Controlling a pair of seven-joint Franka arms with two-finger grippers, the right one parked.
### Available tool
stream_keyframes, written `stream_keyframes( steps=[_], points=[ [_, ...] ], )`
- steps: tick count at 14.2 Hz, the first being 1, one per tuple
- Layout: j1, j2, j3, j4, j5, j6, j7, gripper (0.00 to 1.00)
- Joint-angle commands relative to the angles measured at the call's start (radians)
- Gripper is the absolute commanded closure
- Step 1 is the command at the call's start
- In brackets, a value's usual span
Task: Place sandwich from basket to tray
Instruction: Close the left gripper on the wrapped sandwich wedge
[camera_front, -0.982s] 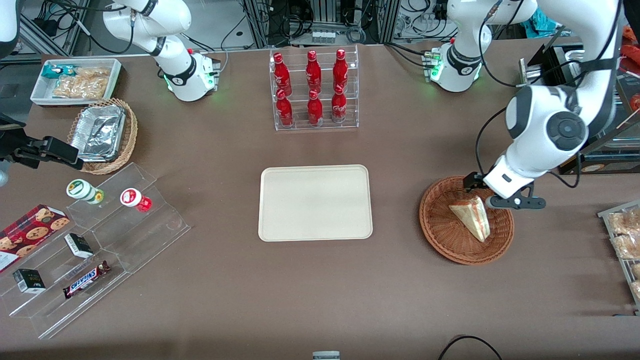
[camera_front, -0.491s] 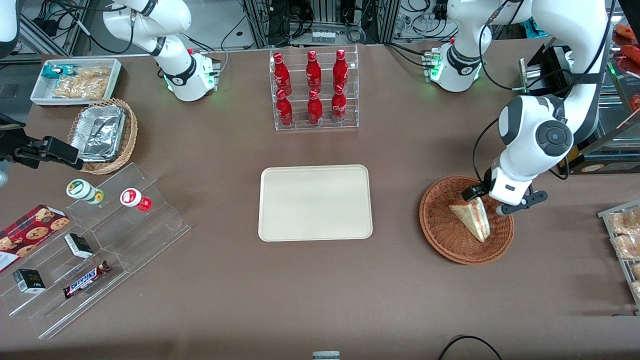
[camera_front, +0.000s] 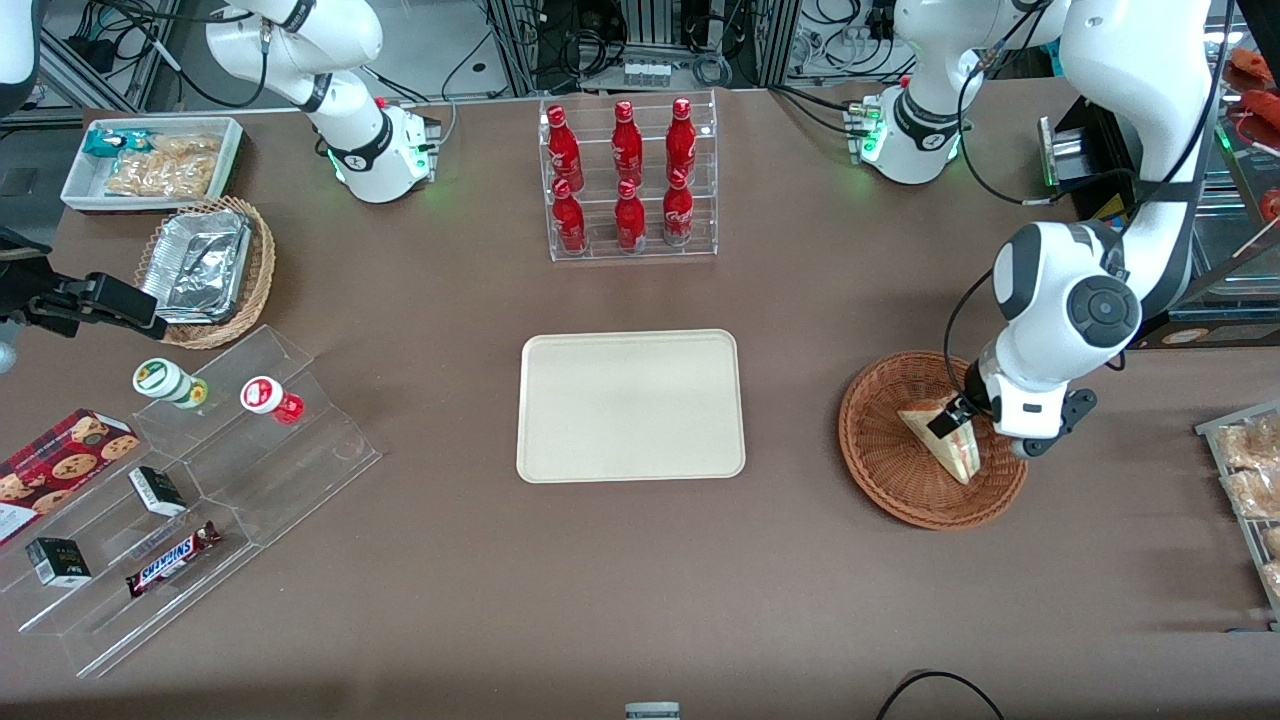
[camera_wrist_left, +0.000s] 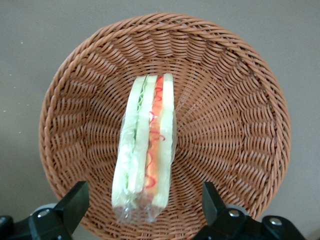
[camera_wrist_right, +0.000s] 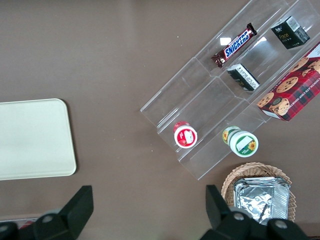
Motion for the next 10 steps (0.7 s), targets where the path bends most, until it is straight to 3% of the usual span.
stream_keyframes(
  steps=[1, 4, 5, 7, 8, 10],
  points=[
    [0.002, 0.055, -0.002, 0.039, 0.003, 0.007, -0.021, 0.00],
    [0.001, 0.089, -0.002, 0.039, 0.003, 0.005, -0.023, 0.00],
    [0.001, 0.097, -0.002, 0.038, 0.003, 0.002, -0.021, 0.14],
    [0.001, 0.089, -0.002, 0.036, 0.006, -0.004, -0.014, 0.69],
    [0.002, 0.087, -0.002, 0.035, 0.007, -0.005, 0.003, 0.84],
    [0.004, 0.075, 0.000, 0.035, 0.004, -0.007, 0.061, 0.91]
  ],
)
